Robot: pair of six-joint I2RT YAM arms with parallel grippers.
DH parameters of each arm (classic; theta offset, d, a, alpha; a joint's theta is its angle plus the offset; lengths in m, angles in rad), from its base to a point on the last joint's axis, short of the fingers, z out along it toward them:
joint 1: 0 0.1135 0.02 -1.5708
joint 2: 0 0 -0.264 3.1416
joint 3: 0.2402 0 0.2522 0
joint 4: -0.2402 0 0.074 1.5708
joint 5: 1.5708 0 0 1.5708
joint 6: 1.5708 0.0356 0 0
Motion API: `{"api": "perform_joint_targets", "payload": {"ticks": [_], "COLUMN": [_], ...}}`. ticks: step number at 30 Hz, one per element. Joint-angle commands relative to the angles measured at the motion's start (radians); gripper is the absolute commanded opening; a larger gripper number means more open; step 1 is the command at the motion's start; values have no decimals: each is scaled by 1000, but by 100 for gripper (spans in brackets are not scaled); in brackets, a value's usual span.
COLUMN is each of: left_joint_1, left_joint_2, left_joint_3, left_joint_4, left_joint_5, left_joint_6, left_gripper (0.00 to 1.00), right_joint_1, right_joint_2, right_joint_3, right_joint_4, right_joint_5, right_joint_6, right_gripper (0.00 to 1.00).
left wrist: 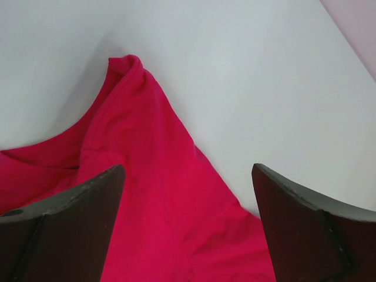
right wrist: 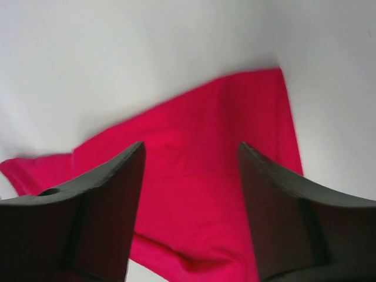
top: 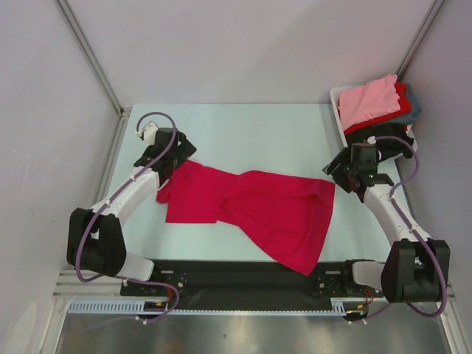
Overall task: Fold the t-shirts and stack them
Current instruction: Flatten the tshirt out
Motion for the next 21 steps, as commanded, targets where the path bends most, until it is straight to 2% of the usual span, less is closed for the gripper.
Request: {"api": "perform_joint_targets", "payload": {"ticks": [1, 3, 7, 12, 16, 21], "left_joint_1": [0, 2, 0, 5, 6, 6], "left_joint_2": [-39, -48, -102, -255, -330, -409], "left_joint_3": [14, 5, -53, -251, -346, -420], "left_joint_4": [15, 20, 55, 198, 160, 124], "left_joint_5": [-24, -3, 83, 174, 147, 128], "left_joint_6": [18, 30, 29, -17, -78, -112], "left_gripper": [95, 94, 92, 90, 89, 88], "right_joint_1": [-3, -9, -13, -14, -14, -14], "right_joint_2": [-58, -86, -123, -126, -118, -42], "right_joint_3": [-82, -161, -257, -320, -380, -382], "right_joint_4": [8, 23, 77, 103, 166, 233], "right_joint_5": [66, 102, 44, 19, 20, -58], "right_joint_6": [68, 107, 131, 160, 184, 209], "right_gripper": [65, 61, 53, 51, 45, 44]}}
